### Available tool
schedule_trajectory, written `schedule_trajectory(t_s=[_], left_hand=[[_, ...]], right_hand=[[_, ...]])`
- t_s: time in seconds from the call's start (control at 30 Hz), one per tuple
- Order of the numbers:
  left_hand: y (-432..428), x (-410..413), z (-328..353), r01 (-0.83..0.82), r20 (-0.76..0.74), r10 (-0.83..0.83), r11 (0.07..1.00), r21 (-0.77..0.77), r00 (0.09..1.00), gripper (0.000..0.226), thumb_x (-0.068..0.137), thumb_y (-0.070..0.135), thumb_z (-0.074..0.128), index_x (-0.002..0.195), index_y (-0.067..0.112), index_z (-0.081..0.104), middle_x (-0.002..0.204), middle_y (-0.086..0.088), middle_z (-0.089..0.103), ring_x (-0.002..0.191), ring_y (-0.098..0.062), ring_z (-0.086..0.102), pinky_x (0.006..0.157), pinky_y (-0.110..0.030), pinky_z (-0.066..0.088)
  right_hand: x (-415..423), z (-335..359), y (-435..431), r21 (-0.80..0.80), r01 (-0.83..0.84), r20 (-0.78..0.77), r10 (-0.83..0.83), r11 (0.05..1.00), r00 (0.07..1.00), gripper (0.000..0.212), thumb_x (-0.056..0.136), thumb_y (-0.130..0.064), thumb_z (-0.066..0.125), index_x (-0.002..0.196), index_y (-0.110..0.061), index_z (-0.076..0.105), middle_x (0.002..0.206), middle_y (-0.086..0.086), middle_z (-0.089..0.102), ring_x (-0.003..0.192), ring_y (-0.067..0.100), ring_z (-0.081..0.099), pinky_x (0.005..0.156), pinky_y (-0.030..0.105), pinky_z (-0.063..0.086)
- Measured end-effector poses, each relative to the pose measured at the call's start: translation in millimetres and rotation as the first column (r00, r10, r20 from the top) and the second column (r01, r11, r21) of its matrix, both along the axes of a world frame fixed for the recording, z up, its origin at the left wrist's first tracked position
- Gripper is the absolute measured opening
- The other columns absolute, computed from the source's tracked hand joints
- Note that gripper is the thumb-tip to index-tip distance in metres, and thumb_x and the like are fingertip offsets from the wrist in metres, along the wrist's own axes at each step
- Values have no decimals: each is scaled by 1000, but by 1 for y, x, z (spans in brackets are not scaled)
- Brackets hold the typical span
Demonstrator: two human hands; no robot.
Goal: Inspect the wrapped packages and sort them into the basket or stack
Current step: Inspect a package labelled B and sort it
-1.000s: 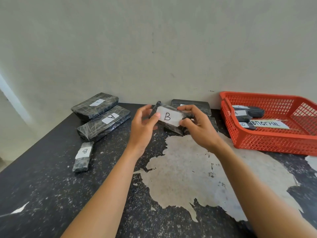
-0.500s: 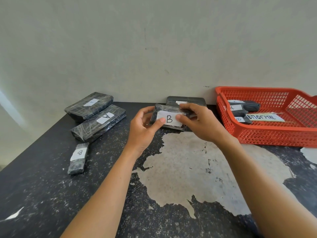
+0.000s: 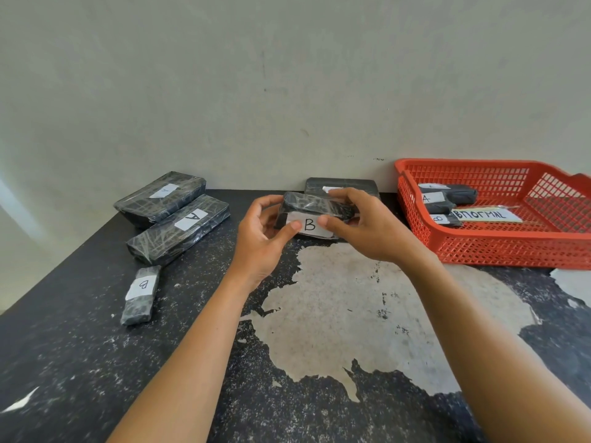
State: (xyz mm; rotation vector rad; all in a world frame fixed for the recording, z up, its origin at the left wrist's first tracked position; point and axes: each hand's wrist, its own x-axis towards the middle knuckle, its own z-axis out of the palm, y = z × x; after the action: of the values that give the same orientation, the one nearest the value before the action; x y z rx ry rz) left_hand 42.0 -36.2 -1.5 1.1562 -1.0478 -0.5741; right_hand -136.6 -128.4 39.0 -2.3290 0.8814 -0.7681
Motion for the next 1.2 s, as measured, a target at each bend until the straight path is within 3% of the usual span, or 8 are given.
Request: schedule_trajectory(t_s=[0.3,0.43,0.57,0.7,0.87,1.0,1.07,1.2], left_hand=[[-3,-2,-2,-64,-64,66,997,33,996,29,87,9,72,109,17,56,114,-4,72,104,-13,70,92,-28,54],[-4,-2,-2,-84,-81,86,996,25,993,28,87,5,71,107,18,55,112,-6,72,102,-13,70,91,-27,53],[-4,-3,-3,-90,-86,90,996,2,992,31,85,5,73,108,17,56,115,-7,70,105,-15,69,94,-30,54],[-2,0,-6,-57,-50,57,998,-1,997,36,84,7,75,114,21,59,119,-4,68,109,-14,67,98,-34,53],[-1,0,-4,-40,-13,39,998,-42,999,34,85,4,73,109,23,60,128,0,62,118,-13,62,103,-42,51],[0,-1,1,5,26,-2,994,-110,1000,36,81,-7,73,102,19,61,132,0,58,126,-16,58,101,-37,51],[-1,-2,2,27,35,-23,993,-114,999,35,79,-9,74,99,17,63,133,-2,58,127,-17,57,102,-37,51],[0,-5,2,-63,-68,60,997,-44,996,34,78,23,79,109,28,65,132,4,59,124,-7,57,99,-30,51]], right_hand=[[8,-5,7,-96,-3,38,7,995,999,37,82,-32,77,111,-25,56,112,-5,50,96,11,54,74,12,40],[6,-2,7,-33,-18,29,19,999,999,41,88,-40,69,125,-27,56,122,-8,52,107,7,52,86,16,40],[5,-1,6,-57,17,25,-16,998,1000,33,94,-35,62,124,-21,60,108,-5,64,96,9,59,80,18,48],[6,-4,6,-133,19,37,-14,991,999,26,94,-30,63,117,-18,64,105,-3,64,95,12,58,75,12,43],[2,-1,4,-116,-1,42,6,993,999,35,90,-35,67,123,-24,60,121,-10,54,111,5,50,94,24,42],[-4,1,-1,116,20,92,-31,993,995,65,84,-60,62,139,-28,47,135,-10,51,119,4,48,95,27,43],[-3,-1,-3,152,58,125,-77,987,989,64,84,-62,60,138,-30,49,137,-8,54,122,8,51,100,36,47],[0,-5,-1,153,55,147,-77,987,986,66,80,-51,72,138,-32,46,132,-6,56,119,14,57,101,44,50]])
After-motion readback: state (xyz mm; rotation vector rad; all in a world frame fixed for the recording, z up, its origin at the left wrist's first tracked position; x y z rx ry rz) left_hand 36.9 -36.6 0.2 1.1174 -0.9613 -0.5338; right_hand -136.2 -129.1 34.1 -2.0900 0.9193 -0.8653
